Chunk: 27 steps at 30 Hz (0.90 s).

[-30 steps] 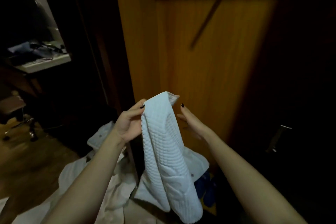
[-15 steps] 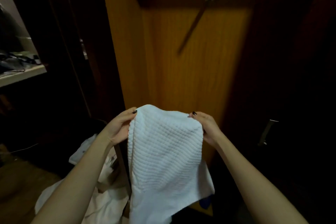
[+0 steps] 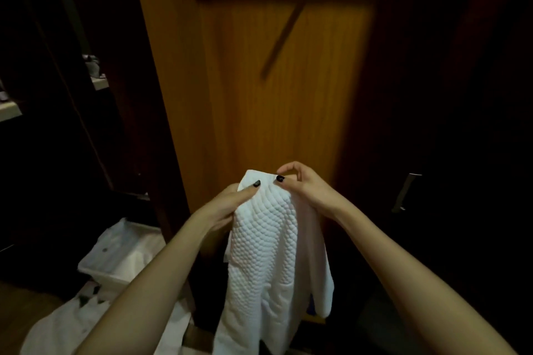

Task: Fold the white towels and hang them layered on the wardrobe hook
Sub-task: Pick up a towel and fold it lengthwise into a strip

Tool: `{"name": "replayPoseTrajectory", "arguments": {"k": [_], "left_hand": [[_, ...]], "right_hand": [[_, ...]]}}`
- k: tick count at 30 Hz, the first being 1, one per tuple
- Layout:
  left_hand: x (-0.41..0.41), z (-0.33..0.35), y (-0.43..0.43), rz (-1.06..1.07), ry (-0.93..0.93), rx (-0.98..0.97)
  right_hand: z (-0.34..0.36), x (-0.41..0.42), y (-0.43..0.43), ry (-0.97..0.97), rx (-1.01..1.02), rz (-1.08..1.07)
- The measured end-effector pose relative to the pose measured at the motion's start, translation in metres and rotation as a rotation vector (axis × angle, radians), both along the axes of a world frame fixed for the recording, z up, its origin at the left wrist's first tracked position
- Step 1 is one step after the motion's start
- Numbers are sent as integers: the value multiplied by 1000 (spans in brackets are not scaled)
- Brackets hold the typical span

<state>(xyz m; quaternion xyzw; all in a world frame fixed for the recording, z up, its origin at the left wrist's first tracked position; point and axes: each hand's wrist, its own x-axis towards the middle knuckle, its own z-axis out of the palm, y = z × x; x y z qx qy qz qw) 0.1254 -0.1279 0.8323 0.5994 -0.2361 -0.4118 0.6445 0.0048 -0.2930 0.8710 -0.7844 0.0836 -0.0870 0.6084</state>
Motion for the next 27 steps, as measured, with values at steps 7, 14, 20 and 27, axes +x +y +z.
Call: {"name": "replayPoseTrajectory", "arguments": {"k": [7,14,20,27], "left_hand": [[-16,21,-32,141,-505,-98],[-3,49,-41,372,-610,-178],[13,50,-20,384,-588,-109],[37,6,36,451,-678,153]], "right_hand": [[-3,-20,-27,13,-242,-41],[-43,-43,-83,365,-537,-44],[-90,-46,-90,427,-593,-81],[-66,-38,-85,274,-460,-205]]}}
